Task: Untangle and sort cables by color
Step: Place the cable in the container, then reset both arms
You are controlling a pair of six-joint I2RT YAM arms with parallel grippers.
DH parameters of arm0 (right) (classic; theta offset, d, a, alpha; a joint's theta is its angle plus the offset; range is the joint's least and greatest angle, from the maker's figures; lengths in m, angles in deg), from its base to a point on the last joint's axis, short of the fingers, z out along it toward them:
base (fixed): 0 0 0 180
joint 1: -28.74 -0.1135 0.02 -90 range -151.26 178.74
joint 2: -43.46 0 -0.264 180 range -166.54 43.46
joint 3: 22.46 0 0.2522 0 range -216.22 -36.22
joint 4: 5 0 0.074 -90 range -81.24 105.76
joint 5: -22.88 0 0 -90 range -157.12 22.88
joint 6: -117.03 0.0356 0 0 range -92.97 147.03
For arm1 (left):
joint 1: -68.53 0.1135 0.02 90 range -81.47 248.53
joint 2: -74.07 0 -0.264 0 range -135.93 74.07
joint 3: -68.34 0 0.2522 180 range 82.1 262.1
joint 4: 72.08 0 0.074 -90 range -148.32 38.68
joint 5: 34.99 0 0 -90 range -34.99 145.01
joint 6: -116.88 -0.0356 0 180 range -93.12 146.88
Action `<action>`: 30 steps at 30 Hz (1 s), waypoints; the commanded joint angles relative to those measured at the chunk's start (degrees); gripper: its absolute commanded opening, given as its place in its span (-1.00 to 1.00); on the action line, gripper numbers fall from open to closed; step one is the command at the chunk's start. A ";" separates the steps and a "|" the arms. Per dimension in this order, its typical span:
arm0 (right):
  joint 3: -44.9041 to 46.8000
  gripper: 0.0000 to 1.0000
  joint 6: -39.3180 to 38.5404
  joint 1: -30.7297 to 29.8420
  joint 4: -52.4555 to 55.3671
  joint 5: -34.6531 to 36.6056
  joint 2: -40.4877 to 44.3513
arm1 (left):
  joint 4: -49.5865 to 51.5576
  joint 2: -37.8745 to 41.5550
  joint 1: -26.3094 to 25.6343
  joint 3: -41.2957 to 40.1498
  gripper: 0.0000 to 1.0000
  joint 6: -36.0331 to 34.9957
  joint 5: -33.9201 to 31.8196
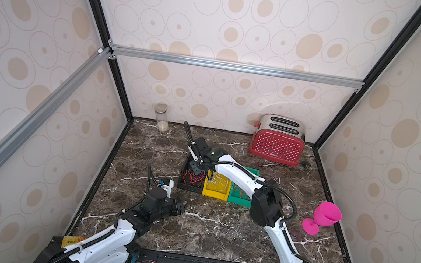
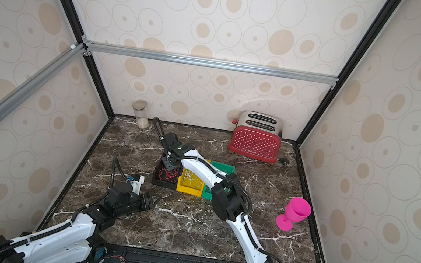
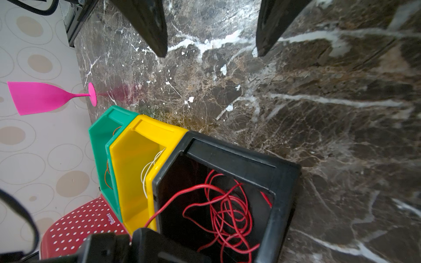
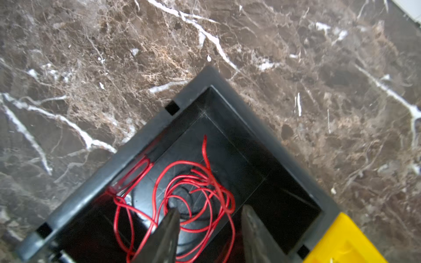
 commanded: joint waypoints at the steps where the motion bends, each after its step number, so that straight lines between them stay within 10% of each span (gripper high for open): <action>1: -0.65 0.00 -0.28 -0.26 1.54 -1.12 5.65 | 0.71 -0.06 0.48 1.84 0.24 -1.43 -0.72; 12: 11.71 0.25 3.52 3.36 -4.15 -2.39 22.51 | 5.26 -2.52 1.43 9.61 0.24 -6.24 -4.00; 30: 70.85 0.58 9.95 23.25 -21.92 11.86 64.93 | -1.16 -18.28 14.80 25.13 0.76 -26.24 -24.54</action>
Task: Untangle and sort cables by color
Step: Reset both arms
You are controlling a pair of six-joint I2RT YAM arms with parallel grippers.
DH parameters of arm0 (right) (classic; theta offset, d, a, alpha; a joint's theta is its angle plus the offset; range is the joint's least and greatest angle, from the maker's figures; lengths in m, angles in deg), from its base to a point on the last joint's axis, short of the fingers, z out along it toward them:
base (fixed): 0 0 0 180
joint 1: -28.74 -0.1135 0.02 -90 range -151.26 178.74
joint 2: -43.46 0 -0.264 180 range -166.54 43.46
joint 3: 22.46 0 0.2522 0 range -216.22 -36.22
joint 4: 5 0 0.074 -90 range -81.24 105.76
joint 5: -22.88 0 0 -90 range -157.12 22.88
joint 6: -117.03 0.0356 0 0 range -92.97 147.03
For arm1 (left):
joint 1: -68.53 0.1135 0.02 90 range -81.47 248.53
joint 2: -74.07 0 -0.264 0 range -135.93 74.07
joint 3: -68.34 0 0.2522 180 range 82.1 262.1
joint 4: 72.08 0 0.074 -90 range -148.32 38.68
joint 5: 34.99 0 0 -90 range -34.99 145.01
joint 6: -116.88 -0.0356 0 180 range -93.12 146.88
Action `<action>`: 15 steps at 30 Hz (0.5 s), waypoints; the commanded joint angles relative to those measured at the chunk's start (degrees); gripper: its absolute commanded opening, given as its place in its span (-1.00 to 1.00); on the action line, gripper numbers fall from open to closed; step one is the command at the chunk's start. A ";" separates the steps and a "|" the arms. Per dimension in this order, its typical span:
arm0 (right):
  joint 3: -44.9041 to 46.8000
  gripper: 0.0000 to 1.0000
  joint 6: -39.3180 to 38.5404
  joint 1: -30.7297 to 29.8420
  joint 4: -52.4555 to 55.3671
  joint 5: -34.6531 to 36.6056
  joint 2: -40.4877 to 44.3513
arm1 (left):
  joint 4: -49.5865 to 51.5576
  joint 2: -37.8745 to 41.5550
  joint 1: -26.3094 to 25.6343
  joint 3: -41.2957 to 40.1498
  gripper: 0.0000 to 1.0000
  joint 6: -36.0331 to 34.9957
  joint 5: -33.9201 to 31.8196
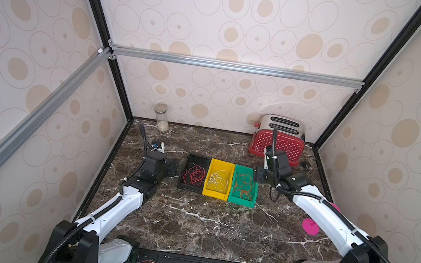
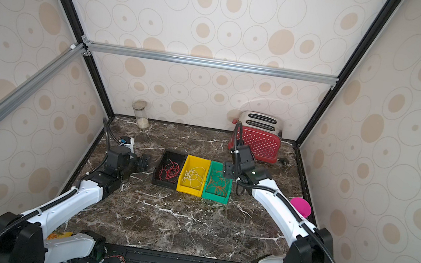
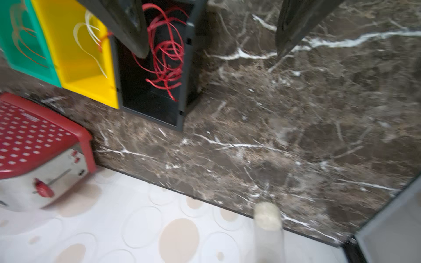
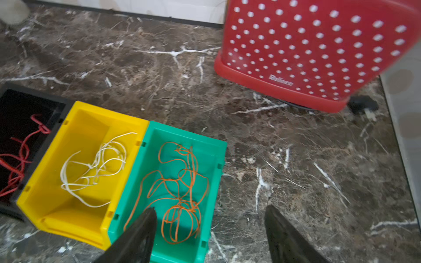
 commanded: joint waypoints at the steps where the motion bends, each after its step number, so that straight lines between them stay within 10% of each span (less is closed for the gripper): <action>1: 6.08 0.61 1.58 2.36 -4.70 4.71 4.09 | -7.73 -1.44 1.15 -2.07 0.76 -6.55 -5.50; 15: 26.53 0.88 -5.78 13.36 -28.18 12.52 6.27 | -49.26 -9.31 7.61 -17.56 0.82 -25.56 -6.25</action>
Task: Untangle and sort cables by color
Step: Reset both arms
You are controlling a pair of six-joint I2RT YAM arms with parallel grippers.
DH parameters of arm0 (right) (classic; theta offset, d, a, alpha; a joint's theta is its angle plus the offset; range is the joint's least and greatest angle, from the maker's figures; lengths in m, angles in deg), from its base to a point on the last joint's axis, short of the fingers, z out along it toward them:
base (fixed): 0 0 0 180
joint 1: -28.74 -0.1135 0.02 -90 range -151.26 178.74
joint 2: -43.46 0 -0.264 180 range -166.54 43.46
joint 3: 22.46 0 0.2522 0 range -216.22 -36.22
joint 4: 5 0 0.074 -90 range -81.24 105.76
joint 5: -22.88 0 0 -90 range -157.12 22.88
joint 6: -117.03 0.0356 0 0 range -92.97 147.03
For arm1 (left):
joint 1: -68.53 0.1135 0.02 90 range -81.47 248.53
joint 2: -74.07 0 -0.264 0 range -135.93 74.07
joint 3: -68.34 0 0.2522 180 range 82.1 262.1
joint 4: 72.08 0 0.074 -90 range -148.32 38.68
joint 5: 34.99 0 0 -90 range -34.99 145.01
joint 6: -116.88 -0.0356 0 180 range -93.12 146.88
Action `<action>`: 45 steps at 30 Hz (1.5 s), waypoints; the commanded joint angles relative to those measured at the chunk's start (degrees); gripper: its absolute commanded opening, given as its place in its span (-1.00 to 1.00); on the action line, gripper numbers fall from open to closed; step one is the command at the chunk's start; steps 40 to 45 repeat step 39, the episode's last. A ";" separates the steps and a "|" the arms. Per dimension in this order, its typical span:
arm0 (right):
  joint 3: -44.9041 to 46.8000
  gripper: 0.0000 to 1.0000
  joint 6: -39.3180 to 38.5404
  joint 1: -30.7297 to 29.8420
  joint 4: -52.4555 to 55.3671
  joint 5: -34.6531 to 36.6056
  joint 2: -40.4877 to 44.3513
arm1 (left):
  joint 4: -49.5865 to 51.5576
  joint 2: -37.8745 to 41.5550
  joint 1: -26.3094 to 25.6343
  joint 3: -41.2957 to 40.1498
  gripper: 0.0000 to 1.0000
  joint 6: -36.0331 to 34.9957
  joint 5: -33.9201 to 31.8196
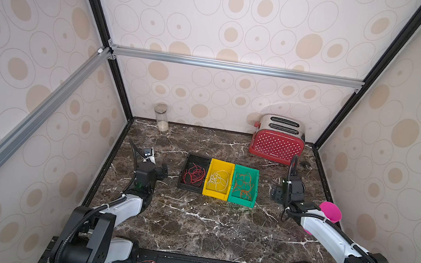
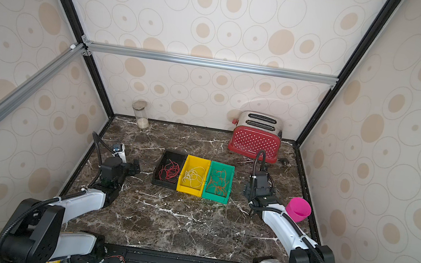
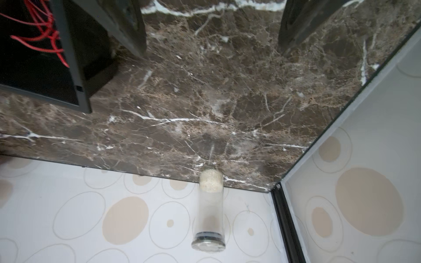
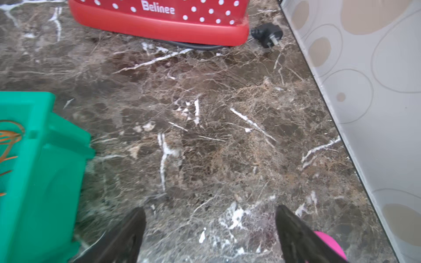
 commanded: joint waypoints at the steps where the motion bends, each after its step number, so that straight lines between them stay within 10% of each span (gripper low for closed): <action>1: 2.25 0.91 -3.60 1.49 -11.28 3.39 -0.04 | -17.59 -3.38 0.61 -2.46 0.83 -11.15 0.74; 8: 11.43 1.00 -6.91 4.80 -32.24 0.42 -4.35 | -43.82 -16.67 3.44 -10.69 0.85 -11.02 4.16; 20: 15.76 1.00 -14.72 5.13 -65.35 -6.50 -20.63 | -39.73 -16.13 4.03 -9.41 0.97 -8.64 0.58; 23: 11.88 1.00 -9.96 8.28 -52.00 -8.77 -17.79 | -39.78 -16.20 4.04 -9.34 0.97 -8.65 0.64; 45: 11.93 0.99 -10.01 9.06 -53.34 -9.88 -18.44 | -40.17 -15.98 4.01 -9.65 0.97 -8.79 0.67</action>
